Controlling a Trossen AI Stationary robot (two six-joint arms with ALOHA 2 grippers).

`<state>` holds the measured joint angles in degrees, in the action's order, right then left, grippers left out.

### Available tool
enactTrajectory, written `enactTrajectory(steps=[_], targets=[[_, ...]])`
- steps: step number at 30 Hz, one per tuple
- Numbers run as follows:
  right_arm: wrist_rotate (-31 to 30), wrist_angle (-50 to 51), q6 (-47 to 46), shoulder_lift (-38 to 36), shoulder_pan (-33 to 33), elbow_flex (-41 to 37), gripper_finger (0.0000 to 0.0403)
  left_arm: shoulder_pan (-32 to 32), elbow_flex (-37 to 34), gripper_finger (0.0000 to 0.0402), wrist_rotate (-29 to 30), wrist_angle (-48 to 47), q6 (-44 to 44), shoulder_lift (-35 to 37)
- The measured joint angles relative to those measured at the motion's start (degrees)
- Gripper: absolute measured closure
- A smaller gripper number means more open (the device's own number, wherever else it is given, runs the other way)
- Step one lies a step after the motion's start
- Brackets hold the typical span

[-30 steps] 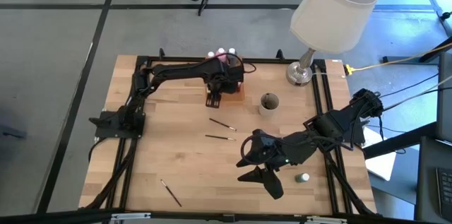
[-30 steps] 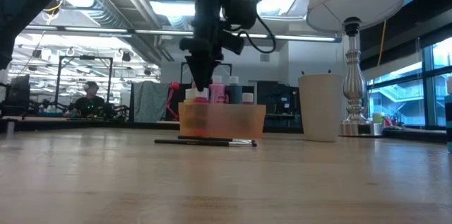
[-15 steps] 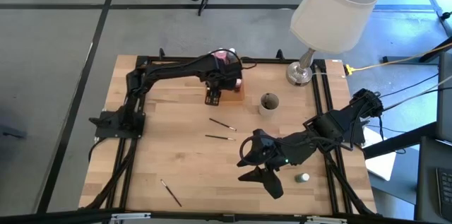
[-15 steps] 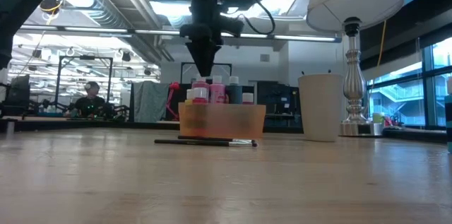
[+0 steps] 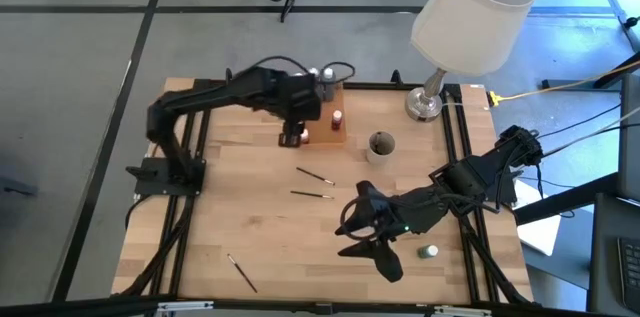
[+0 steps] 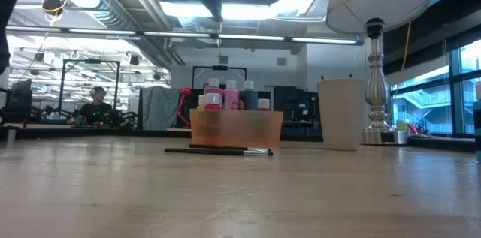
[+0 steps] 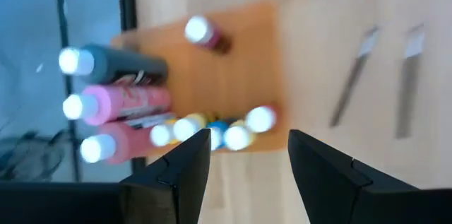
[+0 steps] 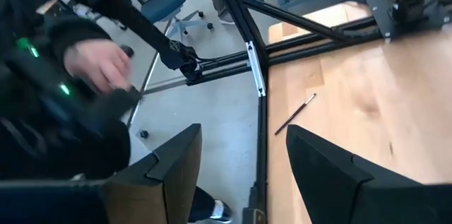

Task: Pick & Place Paint Supplies
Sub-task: Put the black paint brush into the light brown cup

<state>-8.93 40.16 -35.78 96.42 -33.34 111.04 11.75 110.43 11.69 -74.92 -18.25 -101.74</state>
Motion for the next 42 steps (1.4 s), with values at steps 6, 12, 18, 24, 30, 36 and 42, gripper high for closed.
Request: enactTrajectory(steps=[6,12,18,24,30,36,42], targets=[[-0.02,-0.08,4.48,0.0,0.32,0.0,0.019,-2.28,0.0,0.0215,-13.63,-2.95,12.18,6.92],[-0.02,-0.11,7.58,0.0,0.83,0.0,0.019,-4.75,0.0,0.0215,-20.55,-14.04,20.65,10.99],[0.04,-0.08,10.35,0.0,1.69,0.0,0.019,-11.18,-1.82,0.0215,-20.34,-15.13,31.58,14.83],[0.02,1.08,10.51,0.0,2.93,0.0,0.019,-19.48,-4.17,0.0215,-20.28,-15.22,41.53,17.29],[0.07,3.19,10.5,0.0,3.08,0.0,0.019,-31.4,-6.08,0.0215,-19.62,-15.11,39.09,18.1],[0.21,5.48,10.96,0.0,3.06,0.0,0.019,-41.59,-10.55,0.0215,-14.38,-14.88,45.32,17.91],[3.57,7.88,11.18,0.01,3.04,0.0,0.019,-48.97,-17.28,0.0215,-11.72,-14.3,56.92,17.8]])
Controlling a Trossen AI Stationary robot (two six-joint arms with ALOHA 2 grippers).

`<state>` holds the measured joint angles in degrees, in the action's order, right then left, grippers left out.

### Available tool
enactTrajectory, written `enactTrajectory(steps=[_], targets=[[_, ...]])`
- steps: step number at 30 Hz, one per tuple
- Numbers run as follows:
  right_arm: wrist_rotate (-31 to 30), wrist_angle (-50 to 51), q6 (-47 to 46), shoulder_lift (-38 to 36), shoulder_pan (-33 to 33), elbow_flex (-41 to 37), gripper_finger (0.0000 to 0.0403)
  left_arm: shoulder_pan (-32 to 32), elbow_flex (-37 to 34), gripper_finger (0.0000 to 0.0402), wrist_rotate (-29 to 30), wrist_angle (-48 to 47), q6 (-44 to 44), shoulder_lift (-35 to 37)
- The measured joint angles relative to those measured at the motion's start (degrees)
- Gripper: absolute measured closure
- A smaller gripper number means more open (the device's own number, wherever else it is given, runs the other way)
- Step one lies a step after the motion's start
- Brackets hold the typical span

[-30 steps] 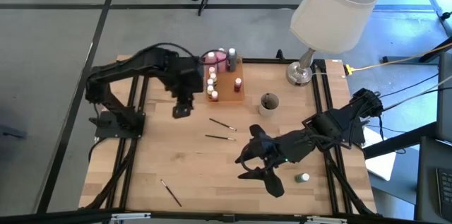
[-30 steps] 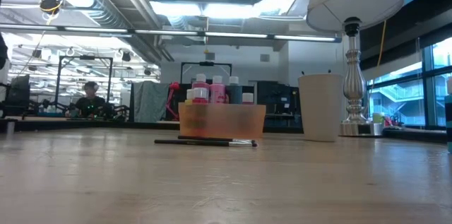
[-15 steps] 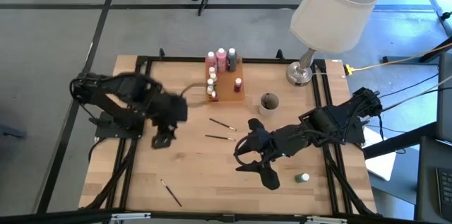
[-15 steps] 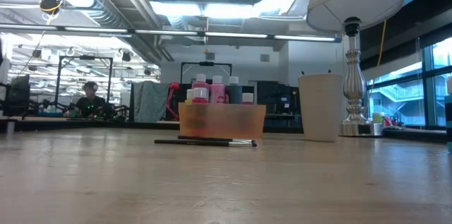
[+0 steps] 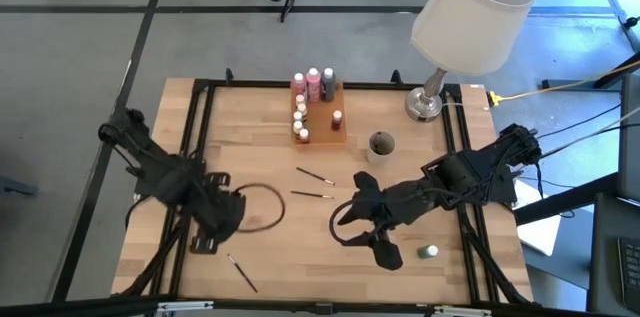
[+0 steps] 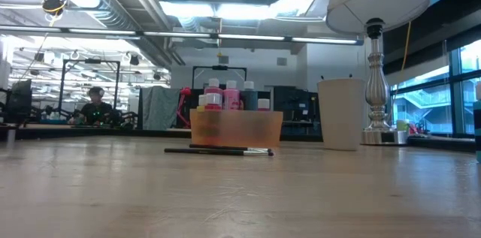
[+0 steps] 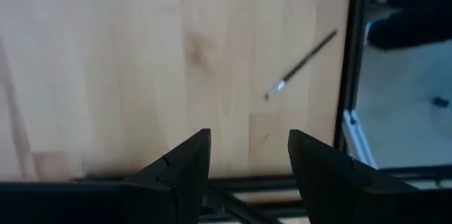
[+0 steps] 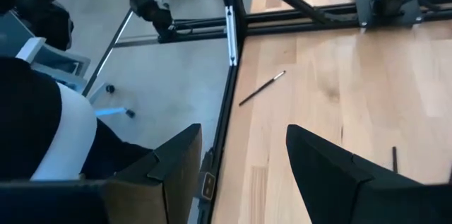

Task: Pick & Place Paint Supplies
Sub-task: Put the black paint brush into the light brown cup

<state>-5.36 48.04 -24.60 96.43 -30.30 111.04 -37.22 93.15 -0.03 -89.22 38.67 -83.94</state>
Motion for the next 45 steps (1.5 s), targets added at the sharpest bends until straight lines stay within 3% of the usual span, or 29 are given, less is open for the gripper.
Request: enactTrajectory(steps=[4,12,21,27,36,45], targets=[[0.08,0.54,0.0,0.18,-0.26,0.0,0.019,-3.44,-5.32,0.0215,0.2,2.28,4.1,0.0],[3.06,0.2,-0.06,1.72,-2.12,0.0,0.019,-8.31,-15.36,0.0215,0.44,14.42,4.14,-0.02],[3.0,-5.74,-1.52,3.82,-4.32,0.04,0.019,-11.94,-23.4,0.0215,1.84,21.51,-6.64,-1.49],[2.55,-12.21,-3.45,4.94,-5.03,-0.02,0.019,-14.06,-28.17,0.0215,1.9,24.34,-8.48,-2.62],[2.4,-23.52,-7.99,6.77,-5.22,0.0,0.019,-16.8,-34.79,0.0215,2.38,37.6,-15.68,-6.44],[1.07,-29.05,-11.58,7.64,-5.53,0.02,0.019,-17.52,-37.01,0.0215,3.1,41.51,-14.38,-13.57]])
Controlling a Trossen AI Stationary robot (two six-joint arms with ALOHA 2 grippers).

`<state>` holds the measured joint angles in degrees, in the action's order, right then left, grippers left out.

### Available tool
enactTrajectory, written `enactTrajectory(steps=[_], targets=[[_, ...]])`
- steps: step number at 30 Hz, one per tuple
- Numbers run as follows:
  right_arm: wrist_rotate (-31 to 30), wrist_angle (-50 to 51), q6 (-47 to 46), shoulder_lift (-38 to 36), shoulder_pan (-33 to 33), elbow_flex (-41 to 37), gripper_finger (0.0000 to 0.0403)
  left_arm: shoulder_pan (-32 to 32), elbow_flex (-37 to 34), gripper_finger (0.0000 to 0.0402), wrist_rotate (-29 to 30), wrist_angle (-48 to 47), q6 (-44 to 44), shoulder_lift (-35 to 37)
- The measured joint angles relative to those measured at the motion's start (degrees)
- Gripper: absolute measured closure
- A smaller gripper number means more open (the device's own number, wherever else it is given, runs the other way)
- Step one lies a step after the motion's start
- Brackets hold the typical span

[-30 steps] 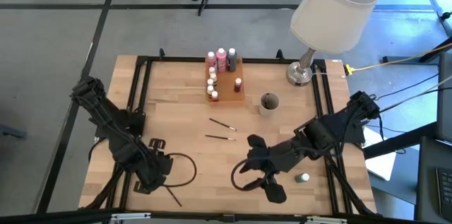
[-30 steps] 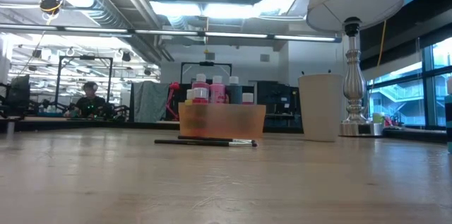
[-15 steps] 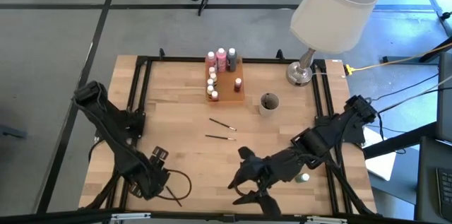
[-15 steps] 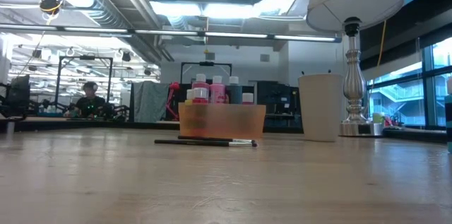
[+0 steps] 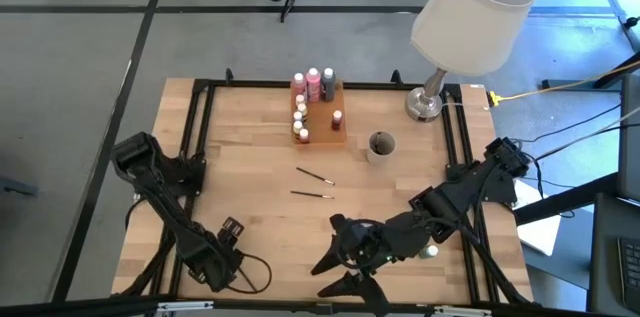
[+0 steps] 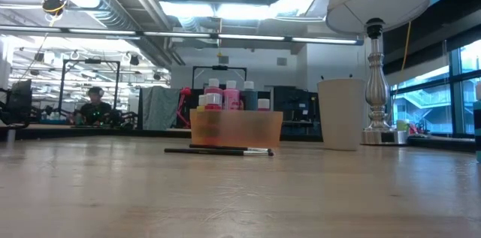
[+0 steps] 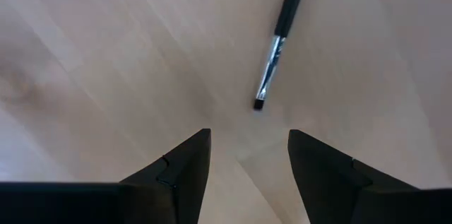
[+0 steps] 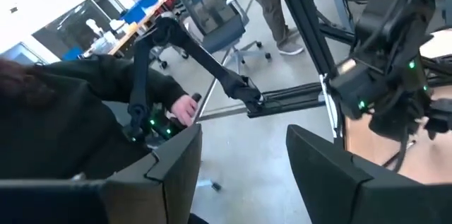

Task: Pick & Place Paint Supplies
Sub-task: Put the black paint brush into the light brown cup

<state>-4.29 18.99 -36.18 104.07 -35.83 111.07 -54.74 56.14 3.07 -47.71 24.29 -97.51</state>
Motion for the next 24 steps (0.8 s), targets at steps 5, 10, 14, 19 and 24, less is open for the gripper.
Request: enactTrajectory(steps=[5,10,14,19,24], targets=[[-0.2,-1.89,-1.15,1.18,-0.11,0.0,0.019,0.0,0.09,0.0215,-0.15,1.26,0.3,-2.61],[-0.18,-3.13,-3.84,2.89,-0.18,0.0,0.019,-0.07,0.04,0.0215,-0.11,2.84,-2.02,-2.64],[-0.16,-3.12,-5.47,3.82,-0.2,0.0,0.019,-0.09,0.04,0.0215,-0.36,3.94,-2.18,-2.63],[-0.14,-3.63,-5.6,4.29,-0.35,0.0,0.019,-0.13,0.03,0.0215,-0.85,5.08,-2.67,-2.65],[-0.14,-4.3,-5.61,4.29,-0.35,0.0,0.019,-0.13,0.0,0.0215,-0.75,5.81,-4.65,-2.67]])
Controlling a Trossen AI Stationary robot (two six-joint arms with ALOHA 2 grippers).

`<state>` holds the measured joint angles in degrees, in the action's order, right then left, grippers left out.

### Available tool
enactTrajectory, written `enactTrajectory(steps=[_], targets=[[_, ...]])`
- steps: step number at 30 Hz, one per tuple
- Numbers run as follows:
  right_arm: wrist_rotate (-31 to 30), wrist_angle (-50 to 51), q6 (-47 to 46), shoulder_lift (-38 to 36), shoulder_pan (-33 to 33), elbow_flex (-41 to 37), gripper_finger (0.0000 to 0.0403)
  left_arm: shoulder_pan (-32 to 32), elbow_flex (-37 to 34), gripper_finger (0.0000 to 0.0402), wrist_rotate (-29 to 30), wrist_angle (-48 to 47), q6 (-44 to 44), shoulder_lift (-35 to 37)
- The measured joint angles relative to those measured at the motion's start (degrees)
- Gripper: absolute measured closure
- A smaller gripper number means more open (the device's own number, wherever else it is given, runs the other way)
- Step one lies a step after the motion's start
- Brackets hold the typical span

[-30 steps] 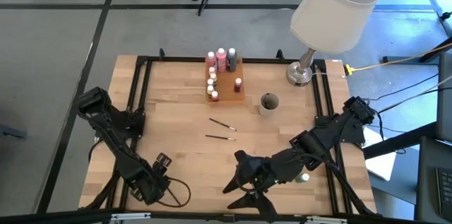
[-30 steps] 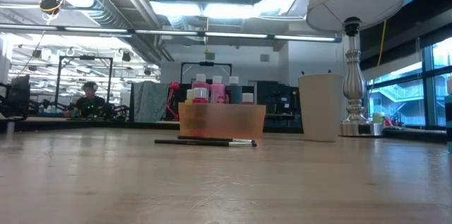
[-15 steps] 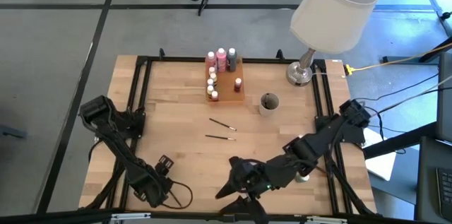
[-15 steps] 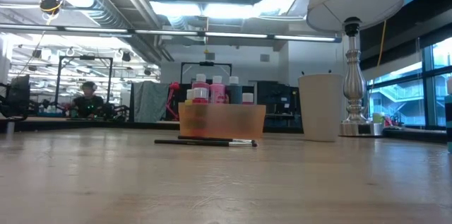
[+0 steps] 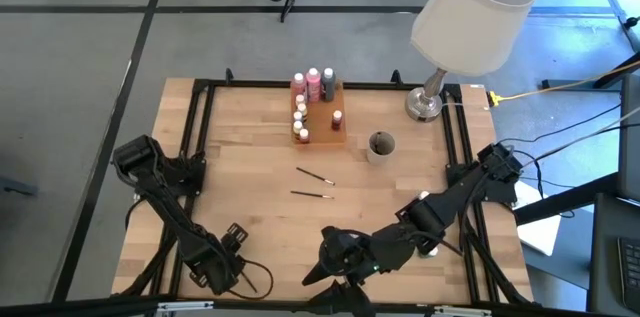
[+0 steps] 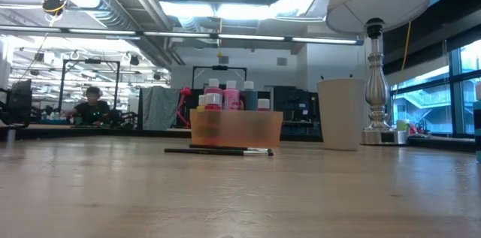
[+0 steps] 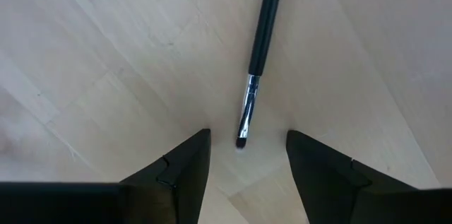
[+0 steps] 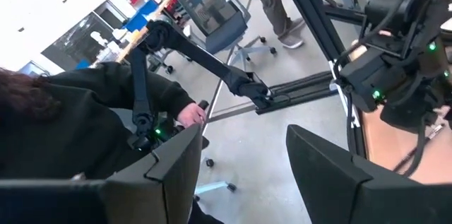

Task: Pick & Place Paint Supplies
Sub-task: Put the black paint brush into the light brown cup

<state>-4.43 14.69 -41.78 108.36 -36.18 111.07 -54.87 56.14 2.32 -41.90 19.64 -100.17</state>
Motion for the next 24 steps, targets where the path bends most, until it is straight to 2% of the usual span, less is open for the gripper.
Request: enactTrajectory(steps=[19,24], targets=[[0.02,-0.83,-0.02,0.0,-0.02,0.0,0.019,-0.07,-0.81,0.0215,1.54,1.6,-2.0,-0.01],[0.04,-0.83,-0.19,0.0,-0.02,0.0,0.019,-0.07,-0.81,0.0227,1.42,1.8,-1.98,-0.03]])
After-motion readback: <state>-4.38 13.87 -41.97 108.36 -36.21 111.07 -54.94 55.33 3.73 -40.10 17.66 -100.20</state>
